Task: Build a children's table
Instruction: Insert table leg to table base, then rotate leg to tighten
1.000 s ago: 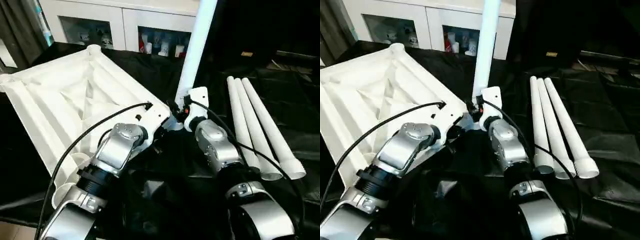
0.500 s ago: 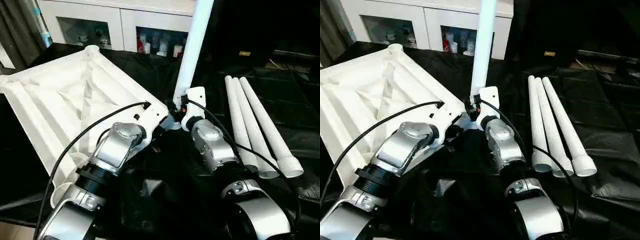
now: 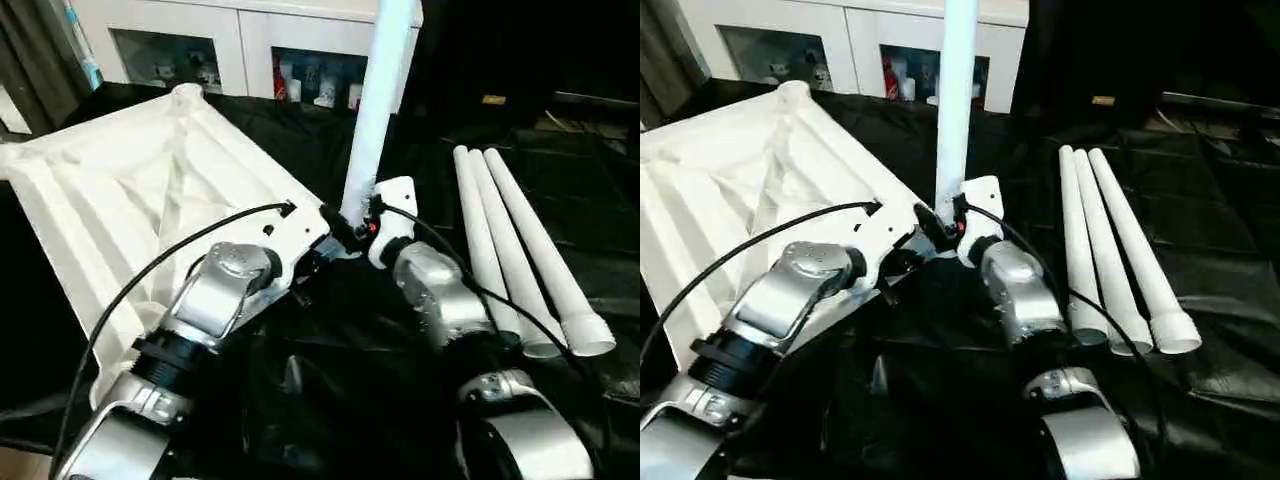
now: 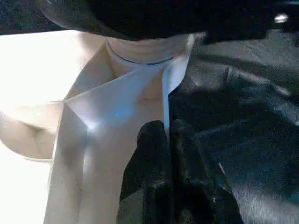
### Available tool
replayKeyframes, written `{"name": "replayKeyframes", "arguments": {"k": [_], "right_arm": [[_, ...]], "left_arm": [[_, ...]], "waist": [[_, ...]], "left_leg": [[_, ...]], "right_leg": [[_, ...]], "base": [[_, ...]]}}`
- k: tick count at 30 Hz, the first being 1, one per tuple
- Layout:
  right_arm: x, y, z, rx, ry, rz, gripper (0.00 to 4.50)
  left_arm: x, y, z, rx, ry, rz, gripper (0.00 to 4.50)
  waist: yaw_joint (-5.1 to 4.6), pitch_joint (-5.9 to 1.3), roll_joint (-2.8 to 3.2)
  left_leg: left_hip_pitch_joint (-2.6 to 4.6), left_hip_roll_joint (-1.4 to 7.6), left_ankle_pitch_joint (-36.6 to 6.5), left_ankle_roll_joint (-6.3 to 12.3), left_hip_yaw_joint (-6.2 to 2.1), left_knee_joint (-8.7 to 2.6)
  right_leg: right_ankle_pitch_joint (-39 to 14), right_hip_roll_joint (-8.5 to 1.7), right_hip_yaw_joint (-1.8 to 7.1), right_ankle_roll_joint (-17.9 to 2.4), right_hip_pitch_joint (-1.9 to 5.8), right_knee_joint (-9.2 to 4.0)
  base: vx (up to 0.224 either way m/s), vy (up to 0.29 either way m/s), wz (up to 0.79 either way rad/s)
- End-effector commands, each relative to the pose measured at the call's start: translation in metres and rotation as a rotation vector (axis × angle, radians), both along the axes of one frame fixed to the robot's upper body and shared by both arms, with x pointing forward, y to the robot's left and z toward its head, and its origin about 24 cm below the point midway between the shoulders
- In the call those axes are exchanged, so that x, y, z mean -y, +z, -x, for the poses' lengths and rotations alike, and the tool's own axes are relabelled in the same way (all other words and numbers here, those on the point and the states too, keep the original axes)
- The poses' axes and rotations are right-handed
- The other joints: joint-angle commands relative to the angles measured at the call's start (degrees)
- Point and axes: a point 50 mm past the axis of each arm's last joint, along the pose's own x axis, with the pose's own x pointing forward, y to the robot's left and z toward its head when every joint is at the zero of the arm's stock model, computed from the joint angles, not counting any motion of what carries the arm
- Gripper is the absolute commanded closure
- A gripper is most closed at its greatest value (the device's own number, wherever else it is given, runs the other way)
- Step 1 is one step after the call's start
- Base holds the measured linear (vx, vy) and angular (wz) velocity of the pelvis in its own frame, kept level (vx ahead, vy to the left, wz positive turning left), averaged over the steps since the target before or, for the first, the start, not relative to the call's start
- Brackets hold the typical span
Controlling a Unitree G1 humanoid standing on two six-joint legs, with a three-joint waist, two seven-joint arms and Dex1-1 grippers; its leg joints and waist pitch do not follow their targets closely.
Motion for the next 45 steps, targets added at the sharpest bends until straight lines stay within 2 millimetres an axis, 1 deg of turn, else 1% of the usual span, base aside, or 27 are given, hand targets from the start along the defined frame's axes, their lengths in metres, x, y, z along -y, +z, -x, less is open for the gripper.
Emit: {"name": "replayKeyframes", "arguments": {"k": [1, 2, 3, 4, 6, 7, 10, 11, 12, 13, 15, 16, 17, 18, 19, 20, 22, 23, 25, 27, 28, 29, 34, 37, 39, 41, 45], "right_arm": [[-0.007, -0.002, 0.005, -0.017, 0.074, 0.002, 0.52], [0.002, 0.001, 0.01, 0.001, 0.14, 0.018, 0.52], [0.007, 0.003, 0.014, 0.014, 0.186, 0.033, 0.52], [0.009, 0.004, 0.015, 0.017, 0.201, 0.036, 0.52], [0.014, 0.005, 0.019, 0.019, 0.24, 0.051, 0.52], [0.015, 0.005, 0.02, 0.02, 0.249, 0.055, 0.52], [0.033, 0.004, 0.032, 0.012, 0.35, 0.113, 0.52], [0.037, 0.005, 0.035, 0.007, 0.369, 0.122, 0.52], [0.042, 0.005, 0.039, 0.003, 0.389, 0.13, 0.52], [0.042, 0.005, 0.039, 0.003, 0.389, 0.13, 0.52], [0.046, 0.006, 0.042, 0.0, 0.409, 0.139, 0.52], [0.05, 0.007, 0.045, -0.004, 0.432, 0.149, 0.52], [0.052, 0.007, 0.047, -0.008, 0.446, 0.154, 0.52], [0.054, 0.008, 0.05, -0.017, 0.47, 0.162, 0.52], [0.054, 0.008, 0.05, -0.017, 0.47, 0.162, 0.52], [0.056, 0.007, 0.053, -0.022, 0.489, 0.179, 0.52], [0.058, 0.006, 0.054, -0.027, 0.498, 0.188, 0.52], [0.059, 0.005, 0.056, -0.029, 0.51, 0.201, 0.67], [0.059, 0.003, 0.06, -0.036, 0.534, 0.217, 0.78], [0.06, 0.004, 0.062, -0.041, 0.542, 0.22, 0.95], [0.06, 0.003, 0.062, -0.042, 0.543, 0.221, 1.14], [0.06, 0.003, 0.062, -0.044, 0.546, 0.223, 1.14], [0.058, 0.0, 0.066, -0.059, 0.563, 0.232, 1.65], [0.057, -0.003, 0.067, -0.07, 0.569, 0.23, 1.82], [0.057, -0.005, 0.068, -0.08, 0.569, 0.225, 1.88], [0.057, -0.009, 0.068, -0.095, 0.545, 0.213, 1.89], [0.055, -0.027, 0.06, -0.153, 0.35, 0.153, 1.91]], "left_arm": [[0.008, 0.007, 0.003, 0.037, -0.066, 0.024, 4.5], [0.003, 0.008, 0.006, 0.042, -0.109, 0.025, 4.5], [0.001, 0.008, 0.008, 0.048, -0.143, 0.027, 4.5], [0.0, 0.008, 0.009, 0.051, -0.158, 0.029, 4.5], [-0.001, 0.008, 0.012, 0.053, -0.198, 0.04, 4.5], [-0.001, 0.008, 0.013, 0.053, -0.206, 0.043, 4.5], [-0.001, 0.009, 0.022, 0.049, -0.305, 0.077, 4.5], [-0.001, 0.009, 0.025, 0.044, -0.328, 0.085, 4.5], [0.0, 0.009, 0.028, 0.037, -0.356, 0.095, 4.5], [0.0, 0.009, 0.028, 0.037, -0.356, 0.095, 4.5], [-0.001, 0.009, 0.032, 0.03, -0.384, 0.099, 4.5], [-0.001, 0.008, 0.036, 0.021, -0.418, 0.099, 4.5], [-0.002, 0.007, 0.038, 0.015, -0.439, 0.098, 4.5], [-0.004, 0.006, 0.041, 0.007, -0.465, 0.097, 4.5], [-0.004, 0.006, 0.041, 0.007, -0.465, 0.097, 4.5], [-0.005, 0.005, 0.043, 0.0, -0.485, 0.093, 4.5], [-0.006, 0.005, 0.045, -0.006, -0.498, 0.093, 4.5], [-0.008, 0.005, 0.046, -0.009, -0.506, 0.092, 4.5], [-0.01, 0.005, 0.047, -0.012, -0.515, 0.092, 4.5], [-0.01, 0.005, 0.047, -0.012, -0.518, 0.092, 4.5], [-0.011, 0.005, 0.047, -0.013, -0.519, 0.091, 4.5], [-0.011, 0.005, 0.047, -0.013, -0.52, 0.089, 4.5], [-0.015, 0.006, 0.046, -0.014, -0.523, 0.085, 4.5], [-0.016, 0.005, 0.045, -0.014, -0.519, 0.088, 4.5], [-0.016, 0.005, 0.044, -0.014, -0.51, 0.092, 4.5], [-0.016, 0.005, 0.043, -0.012, -0.497, 0.099, 4.5], [-0.012, 0.004, 0.032, 0.008, -0.397, 0.121, 4.5]], "waist": [[0.28, -4.6, 1.39], [0.17, -4.57, 1.05], [0.54, -4.76, 1.31], [0.61, -4.81, 1.09], [0.59, -4.89, 1.11], [0.63, -4.88, 1.08], [1.1, -4.91, 1.1], [1.33, -4.88, 1.13], [1.71, -4.92, 1.06], [1.97, -5.12, 1.25], [2.11, -5.06, 1.16], [2.22, -5.08, 1.4], [2.22, -5.1, 1.37], [2.29, -5.12, 1.56], [2.31, -5.05, 1.48], [2.45, -5.07, 1.58], [2.54, -4.89, 1.53], [2.55, -4.86, 1.68], [2.6, -4.78, 1.59], [2.64, -4.82, 1.58], [2.59, -4.9, 1.68], [2.63, -4.9, 1.82], [2.65, -5.06, 1.82], [2.65, -5.22, 1.82], [2.69, -5.21, 1.83], [2.73, -5.2, 1.85], [2.52, -5.24, 1.77]], "left_leg": [[1.38, 3.56, -2.34, 4.83, -1.28, -3.12], [1.27, 3.56, -1.92, 5.13, -1.18, -3.04], [1.17, 3.39, -0.9, 5.66, -1.19, -2.75], [1.15, 3.42, -0.41, 6.27, -1.26, -2.67], [1.18, 3.35, -0.06, 6.63, -1.11, -2.55], [1.1, 3.33, -0.21, 6.59, -1.14, -2.54], [1.25, 3.59, -1.12, 6.31, -1.14, -2.52], [1.4, 3.59, -1.17, 6.32, -1.13, -2.5], [1.34, 3.68, -0.89, 6.37, -1.13, -2.42], [1.49, 3.64, -0.72, 6.32, -1.09, -2.31], [1.38, 3.58, -1.32, 5.97, -1.05, -2.3], [1.39, 3.63, -2.09, 5.58, -1.19, -2.35], [1.33, 3.63, -2.34, 5.49, -1.24, -2.32], [1.35, 3.62, -2.67, 5.3, -1.19, -2.28], [1.39, 3.54, -3.07, 5.27, -1.15, -2.31], [1.35, 3.6, -3.78, 4.84, -1.16, -2.28], [1.28, 3.55, -5.9, 3.84, -1.18, -2.37], [1.25, 3.5, -6.53, 3.47, -1.17, -2.38], [1.32, 3.57, -7.84, 2.66, -1.19, -2.43], [1.27, 3.56, -7.53, 2.73, -1.17, -2.39], [1.26, 3.48, -7.59, 2.68, -1.18, -2.35], [1.21, 3.45, -7.38, 2.67, -1.23, -2.33], [1.07, 3.33, -5.55, 3.46, -1.21, -2.11], [1.1, 3.29, -4.9, 3.98, -1.21, -1.96], [1.1, 3.25, -5.21, 4.04, -1.17, -1.94], [1.06, 3.29, -5.25, 3.94, -1.19, -1.96], [1.06, 3.21, -5.77, 3.06, -1.22, -2.04]], "right_leg": [[11.11, -4.98, 2.69, -16.88, 2.88, -2.45], [12.61, -4.99, 2.68, -17.31, 2.9, -2.37], [14.5, -4.92, 2.69, -17.0, 3.24, -2.14], [16.07, -4.85, 2.62, -16.72, 3.25, -2.1], [17.04, -4.85, 2.61, -17.46, 3.12, -1.94], [16.73, -4.89, 2.58, -17.62, 3.17, -1.92], [14.56, -4.89, 2.6, -17.48, 3.15, -1.95], [14.33, -4.79, 2.56, -17.43, 3.1, -2.02], [14.64, -4.85, 2.62, -17.34, 3.17, -1.88], [14.74, -4.75, 2.58, -17.35, 3.03, -1.86], [13.77, -4.83, 2.59, -17.73, 2.99, -1.83], [12.46, -4.85, 2.51, -17.55, 3.03, -1.97], [12.15, -4.85, 2.53, -17.44, 3.14, -1.92], [11.77, -4.9, 2.59, -17.3, 3.05, -1.88], [11.22, -4.82, 2.59, -17.24, 3.02, -2.05], [10.16, -4.88, 2.62, -17.26, 2.94, -2.0], [6.37, -4.94, 2.65, -16.98, 2.86, -2.27], [5.36, -4.96, 2.66, -16.95, 2.85, -2.29], [2.46, -4.99, 2.72, -16.36, 2.8, -2.54], [2.32, -5.01, 2.78, -16.09, 2.8, -2.5], [1.25, -5.0, 2.74, -15.95, 2.73, -2.55], [1.16, -5.01, 2.71, -15.89, 2.73, -2.52], [3.54, -4.82, 2.66, -15.83, 2.69, -2.27], [5.22, -4.77, 2.6, -16.14, 2.67, -2.04], [4.88, -4.81, 2.6, -16.22, 2.69, -2.11], [4.55, -4.85, 2.59, -16.2, 2.71, -2.12], [3.09, -4.9, 2.56, -16.19, 2.67, -2.21]], "base": [[0.0, 0.0, 0.0], [0.0, 0.0, 0.0], [0.0, 0.0, 0.0], [0.0, 0.0, 0.0], [0.0, 0.0, 0.0], [0.0, 0.0, 0.0], [0.0, 0.0, 0.0], [0.0, 0.0, 0.0], [0.0, 0.0, 0.0], [0.0, 0.0, 0.0], [0.0, 0.0, 0.0], [0.0, 0.0, 0.0], [0.0, 0.0, 0.0], [0.0, 0.0, 0.0], [0.0, 0.0, 0.0], [0.0, 0.0, 0.0], [0.0, 0.0, 0.0], [0.0, 0.0, 0.0], [0.0, 0.0, 0.0], [0.0, 0.0, 0.0], [0.0, 0.0, 0.0], [0.0, 0.0, 0.0], [0.0, 0.0, 0.0], [0.0, 0.0, 0.0], [0.0, 0.0, 0.0], [0.0, 0.0, 0.0], [0.0, 0.0, 0.0]]}}
